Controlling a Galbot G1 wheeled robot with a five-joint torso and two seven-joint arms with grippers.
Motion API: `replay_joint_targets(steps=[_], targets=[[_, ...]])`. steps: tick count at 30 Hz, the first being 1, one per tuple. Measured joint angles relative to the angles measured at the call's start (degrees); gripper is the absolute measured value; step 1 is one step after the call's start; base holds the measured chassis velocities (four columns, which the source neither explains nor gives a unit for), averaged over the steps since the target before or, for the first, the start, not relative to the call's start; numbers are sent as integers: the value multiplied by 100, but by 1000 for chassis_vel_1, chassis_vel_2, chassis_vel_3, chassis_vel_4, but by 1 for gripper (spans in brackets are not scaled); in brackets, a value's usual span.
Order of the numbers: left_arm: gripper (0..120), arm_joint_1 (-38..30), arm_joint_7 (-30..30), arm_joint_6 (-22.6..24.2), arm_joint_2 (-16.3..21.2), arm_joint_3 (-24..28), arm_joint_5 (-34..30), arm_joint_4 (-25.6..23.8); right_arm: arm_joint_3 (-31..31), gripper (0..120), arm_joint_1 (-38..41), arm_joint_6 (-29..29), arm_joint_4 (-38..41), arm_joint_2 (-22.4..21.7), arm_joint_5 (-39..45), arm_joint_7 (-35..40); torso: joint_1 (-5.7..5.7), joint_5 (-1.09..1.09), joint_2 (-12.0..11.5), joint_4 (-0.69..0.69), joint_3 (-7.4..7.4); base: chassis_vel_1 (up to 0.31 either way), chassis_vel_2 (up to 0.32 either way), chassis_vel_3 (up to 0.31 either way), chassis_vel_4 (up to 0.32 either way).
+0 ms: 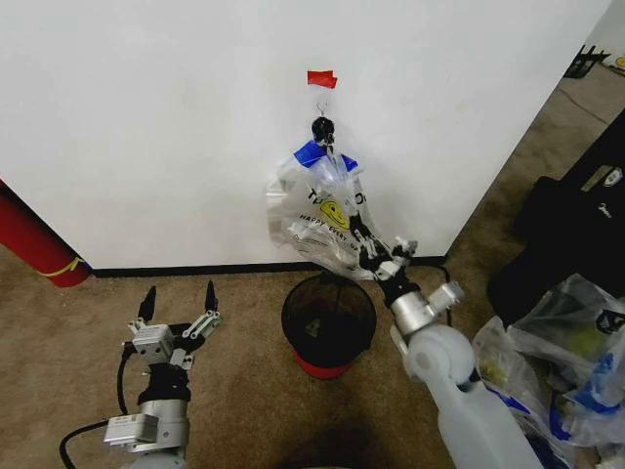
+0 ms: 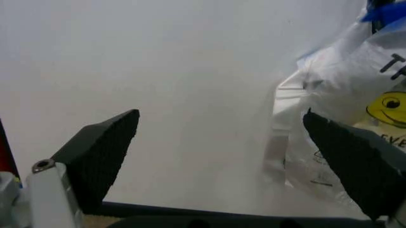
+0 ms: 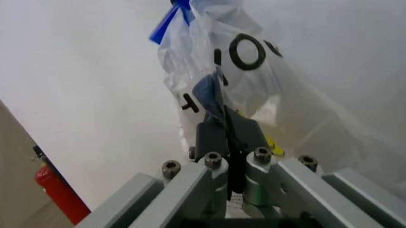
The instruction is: Pick up the garbage bag from the wall and place it over the trash bin.
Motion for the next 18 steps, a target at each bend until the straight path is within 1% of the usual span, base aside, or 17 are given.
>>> replay_joint_targets(steps=[6, 9, 13, 15, 18], targets=[[100, -28, 0, 6, 57, 60, 0, 19, 282, 0, -663, 211, 303, 16, -338, -177, 0, 0, 0, 1, 0, 0, 0, 0, 0], [100, -28, 0, 6, 66, 80, 0, 12, 367, 0, -845, 271, 372, 10, -409, -229, 0, 0, 0, 1, 0, 0, 0, 0, 0], [100, -30, 0, 5, 77, 124, -4, 9, 569, 0, -1250, 530, 504, 31, -640, -519, 0, 0, 0, 1, 0, 0, 0, 0, 0], [100, -37, -1, 4, 79, 133, -6, 16, 591, 0, -1319, 576, 520, 33, -684, -573, 0, 0, 0, 0, 0, 0, 0, 0, 0], [100, -74, -3, 3, 114, 180, -12, 50, 685, 0, -1655, 812, 550, 20, -968, -837, 0, -1, 0, 0, 0, 0, 0, 0, 0]])
